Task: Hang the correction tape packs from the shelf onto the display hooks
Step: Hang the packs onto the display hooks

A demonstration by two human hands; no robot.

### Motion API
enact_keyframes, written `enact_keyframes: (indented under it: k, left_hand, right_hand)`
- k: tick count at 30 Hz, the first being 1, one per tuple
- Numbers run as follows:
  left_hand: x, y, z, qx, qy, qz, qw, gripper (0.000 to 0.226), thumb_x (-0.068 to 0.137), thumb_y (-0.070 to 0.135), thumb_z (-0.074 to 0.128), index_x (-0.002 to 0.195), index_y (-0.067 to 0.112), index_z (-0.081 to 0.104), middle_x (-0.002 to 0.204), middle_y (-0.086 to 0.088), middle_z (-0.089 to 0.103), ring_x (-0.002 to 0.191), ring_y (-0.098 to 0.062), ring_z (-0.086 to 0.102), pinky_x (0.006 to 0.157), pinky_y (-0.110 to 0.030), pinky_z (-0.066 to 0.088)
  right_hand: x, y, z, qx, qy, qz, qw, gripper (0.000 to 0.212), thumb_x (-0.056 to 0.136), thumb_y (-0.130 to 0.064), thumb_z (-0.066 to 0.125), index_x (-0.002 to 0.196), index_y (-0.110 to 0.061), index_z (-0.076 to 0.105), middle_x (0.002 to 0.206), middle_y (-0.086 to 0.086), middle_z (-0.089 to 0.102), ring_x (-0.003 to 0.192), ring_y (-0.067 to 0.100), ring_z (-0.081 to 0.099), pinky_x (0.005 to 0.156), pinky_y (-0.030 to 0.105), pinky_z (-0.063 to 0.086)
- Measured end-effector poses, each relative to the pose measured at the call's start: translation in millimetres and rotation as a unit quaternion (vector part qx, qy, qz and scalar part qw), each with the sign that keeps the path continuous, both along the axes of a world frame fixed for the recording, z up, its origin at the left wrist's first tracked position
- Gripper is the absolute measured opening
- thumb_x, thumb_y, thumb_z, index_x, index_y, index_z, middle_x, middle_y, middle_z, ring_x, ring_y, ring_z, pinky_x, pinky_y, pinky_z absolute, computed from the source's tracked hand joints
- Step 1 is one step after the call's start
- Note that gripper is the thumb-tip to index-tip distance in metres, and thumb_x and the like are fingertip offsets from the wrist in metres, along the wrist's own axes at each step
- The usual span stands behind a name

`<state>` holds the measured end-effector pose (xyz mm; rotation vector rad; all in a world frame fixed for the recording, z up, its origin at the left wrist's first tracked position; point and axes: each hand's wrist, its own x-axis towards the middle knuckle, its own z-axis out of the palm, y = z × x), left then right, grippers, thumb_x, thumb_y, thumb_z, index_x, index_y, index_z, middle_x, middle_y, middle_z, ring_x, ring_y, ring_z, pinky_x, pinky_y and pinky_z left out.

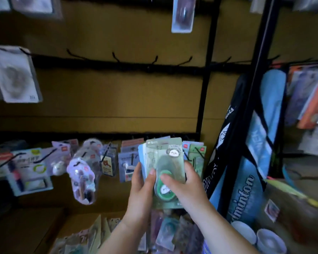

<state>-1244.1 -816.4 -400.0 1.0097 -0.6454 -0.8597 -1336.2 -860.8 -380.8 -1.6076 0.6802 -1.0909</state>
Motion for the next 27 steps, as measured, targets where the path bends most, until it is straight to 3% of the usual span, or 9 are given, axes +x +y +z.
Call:
enact_keyframes:
  k: [2, 7, 10, 13, 17, 22, 24, 27]
  left_hand:
    - [0.4, -3.3, 12.2, -0.008, -0.018, 0.0, 1.0, 0.058, 0.091, 0.027, 0.049, 0.142, 0.03, 0.022, 0.136, -0.005, 0.049, 0.115, -0.025, 0.056, 0.095, -0.039, 0.046]
    - [2.6, -8.5, 44.6, -0.045, -0.045, -0.052, 0.997, 0.049, 0.084, 0.026, 0.058, 0.126, 0.037, 0.034, 0.112, 0.003, 0.064, 0.101, -0.025, 0.065, 0.081, -0.041, 0.055]
    - [4.3, -10.1, 58.1, -0.084, -0.06, -0.103, 0.989, 0.068, 0.067, 0.025, 0.077, 0.122, 0.039, 0.04, 0.097, 0.004, 0.075, 0.088, -0.023, 0.072, 0.064, -0.033, 0.06]
    - [3.8, -17.6, 69.0, -0.11, -0.077, -0.139, 0.981, 0.106, 0.039, 0.024, 0.089, 0.129, 0.042, 0.034, 0.099, 0.001, 0.075, 0.089, -0.026, 0.071, 0.065, -0.032, 0.059]
    - [5.7, -30.7, 82.7, -0.121, -0.105, -0.125, 0.979, 0.114, 0.039, 0.017, 0.077, 0.134, 0.046, 0.021, 0.093, 0.005, 0.076, 0.086, -0.02, 0.072, 0.063, -0.029, 0.059]
    - [6.8, -42.8, 100.0, -0.12, -0.139, -0.109, 0.977, 0.122, 0.051, -0.001, 0.081, 0.139, 0.046, 0.011, 0.1, 0.002, 0.072, 0.081, -0.013, 0.072, 0.056, -0.026, 0.058]
    - [10.4, -52.0, 103.0, -0.125, -0.146, -0.097, 0.976, 0.119, 0.051, -0.002, 0.081, 0.135, 0.049, 0.013, 0.109, -0.002, 0.068, 0.081, -0.014, 0.072, 0.056, -0.025, 0.057]
    - [16.9, -65.7, 107.1, -0.133, -0.169, -0.084, 0.973, 0.113, 0.035, 0.017, 0.081, 0.123, 0.055, 0.021, 0.116, -0.003, 0.065, 0.085, -0.015, 0.072, 0.058, -0.027, 0.057]
  right_hand:
    - [-4.9, -3.7, 13.8, 0.015, -0.015, 0.013, 1.0, 0.019, 0.076, -0.014, 0.069, 0.089, -0.025, 0.06, 0.095, -0.001, 0.07, 0.079, 0.004, 0.065, 0.074, 0.018, 0.052]
    - [-12.6, -19.7, 48.1, 0.074, -0.098, -0.001, 0.992, 0.006, 0.085, -0.017, 0.06, 0.089, -0.021, 0.06, 0.092, 0.001, 0.07, 0.085, 0.018, 0.066, 0.075, 0.032, 0.054]
    - [-17.5, -30.6, 67.7, 0.078, -0.122, -0.012, 0.989, 0.004, 0.088, -0.02, 0.056, 0.089, -0.022, 0.059, 0.087, 0.0, 0.069, 0.079, 0.017, 0.066, 0.067, 0.029, 0.055]
    - [-20.0, -38.7, 82.6, 0.075, -0.123, -0.022, 0.989, 0.009, 0.089, -0.025, 0.055, 0.096, -0.022, 0.06, 0.093, 0.003, 0.068, 0.088, 0.022, 0.066, 0.074, 0.033, 0.055]
    - [-22.3, -50.6, 99.2, 0.058, -0.119, -0.021, 0.991, 0.008, 0.09, -0.029, 0.052, 0.088, -0.026, 0.059, 0.085, -0.005, 0.068, 0.075, 0.009, 0.066, 0.06, 0.02, 0.055]
    - [-25.6, -67.9, 119.1, 0.04, -0.107, 0.014, 0.993, 0.008, 0.088, -0.03, 0.053, 0.092, -0.027, 0.059, 0.083, -0.008, 0.068, 0.066, 0.001, 0.068, 0.058, 0.019, 0.055]
    - [-23.8, -74.2, 123.6, 0.024, -0.101, 0.012, 0.995, 0.016, 0.088, -0.031, 0.052, 0.102, -0.024, 0.058, 0.094, -0.007, 0.067, 0.082, 0.006, 0.067, 0.07, 0.024, 0.055]
    - [-19.1, -86.3, 131.6, -0.002, -0.103, -0.024, 0.994, 0.02, 0.089, -0.033, 0.051, 0.107, -0.025, 0.057, 0.109, 0.0, 0.065, 0.101, 0.016, 0.062, 0.091, 0.037, 0.051]
